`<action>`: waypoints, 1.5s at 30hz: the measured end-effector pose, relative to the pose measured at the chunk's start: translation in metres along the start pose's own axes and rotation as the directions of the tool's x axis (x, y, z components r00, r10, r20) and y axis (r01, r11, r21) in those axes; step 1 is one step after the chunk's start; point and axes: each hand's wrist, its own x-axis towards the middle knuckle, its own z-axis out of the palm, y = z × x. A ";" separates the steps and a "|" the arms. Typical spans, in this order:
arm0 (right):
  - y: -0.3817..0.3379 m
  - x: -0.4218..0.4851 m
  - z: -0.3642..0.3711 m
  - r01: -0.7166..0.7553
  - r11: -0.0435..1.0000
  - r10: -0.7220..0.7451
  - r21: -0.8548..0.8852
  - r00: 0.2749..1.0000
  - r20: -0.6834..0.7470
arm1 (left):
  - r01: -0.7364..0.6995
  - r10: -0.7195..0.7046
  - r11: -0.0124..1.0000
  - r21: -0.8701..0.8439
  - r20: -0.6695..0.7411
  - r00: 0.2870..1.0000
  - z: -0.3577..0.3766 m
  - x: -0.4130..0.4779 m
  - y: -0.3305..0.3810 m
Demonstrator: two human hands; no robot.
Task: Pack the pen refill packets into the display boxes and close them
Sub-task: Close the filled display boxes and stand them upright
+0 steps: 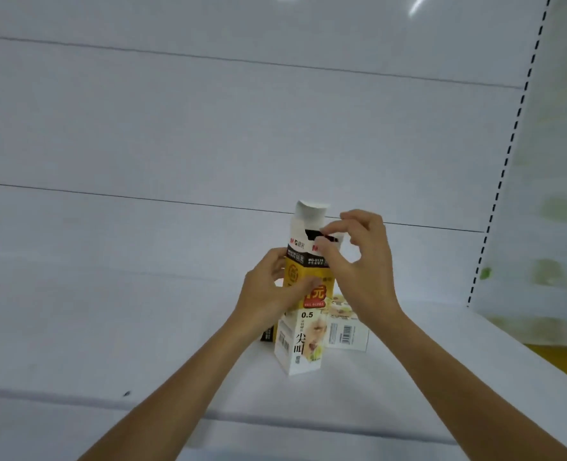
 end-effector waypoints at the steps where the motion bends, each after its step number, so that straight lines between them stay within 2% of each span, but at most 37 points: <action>1: -0.001 0.001 0.000 -0.022 0.999 0.024 -0.024 0.997 0.072 | 0.009 -0.010 1.000 -0.021 -0.007 1.000 -0.001 0.000 -0.002; 5: -0.002 0.010 -0.004 -0.156 0.987 0.158 -0.025 0.965 0.210 | 0.055 -0.051 0.995 -0.085 0.051 0.997 -0.006 0.003 -0.007; 9: -0.002 0.019 -0.007 -0.277 0.961 0.255 0.011 0.898 0.359 | 0.049 -0.046 0.996 -0.068 0.046 0.998 -0.005 0.001 -0.006; 13: -0.009 0.028 -0.013 -0.206 0.974 0.225 -0.093 0.851 0.475 | 0.049 -0.047 0.998 -0.038 0.054 0.997 -0.007 0.000 -0.001; 16: -0.014 0.026 -0.015 -0.122 0.978 0.193 -0.168 0.830 0.523 | 0.037 -0.031 0.995 -0.090 0.060 0.998 -0.005 -0.002 -0.005; 20: -0.011 0.015 -0.011 -0.157 0.986 0.168 -0.063 0.857 0.487 | 0.019 -0.024 0.977 -0.212 -0.020 1.000 0.010 -0.005 -0.015; 22: -0.011 0.016 -0.010 -0.172 0.983 0.182 -0.066 0.856 0.484 | 0.020 -0.034 0.969 -0.247 -0.051 0.998 0.017 -0.006 -0.017; 26: -0.010 0.021 -0.006 -0.179 0.979 0.204 -0.099 0.836 0.509 | 0.007 -0.026 0.978 -0.210 -0.089 0.996 0.021 -0.004 -0.019; 29: 0.000 0.016 -0.004 -0.240 0.970 0.196 0.023 0.839 0.508 | -0.019 -0.004 0.977 -0.213 -0.108 0.994 0.023 -0.004 -0.021; 31: 0.009 0.008 -0.003 -0.271 0.950 0.164 0.154 0.855 0.492 | -0.033 0.009 0.976 -0.216 -0.108 0.994 0.026 -0.005 -0.021; 33: 0.018 0.003 -0.004 -0.233 0.951 0.123 0.204 0.889 0.442 | -0.043 0.024 0.976 -0.215 -0.093 0.995 0.030 -0.005 -0.021; 36: 0.018 0.006 -0.003 -0.194 0.964 0.108 0.180 0.909 0.402 | -0.061 0.048 0.974 -0.218 -0.064 0.997 0.034 -0.006 -0.021; 41: 0.015 0.006 -0.002 -0.186 0.971 0.106 0.153 0.902 0.420 | -0.053 0.049 0.966 -0.252 -0.024 0.999 0.028 -0.008 -0.020; 43: 0.018 0.001 -0.004 -0.226 0.947 0.124 0.228 0.912 0.391 | -0.071 0.068 0.969 -0.236 -0.021 0.997 0.024 -0.010 -0.017; 45: 0.020 -0.007 -0.005 -0.314 0.890 0.204 0.330 0.922 0.329 | -0.118 0.117 0.975 -0.187 -0.016 0.993 0.019 -0.011 -0.013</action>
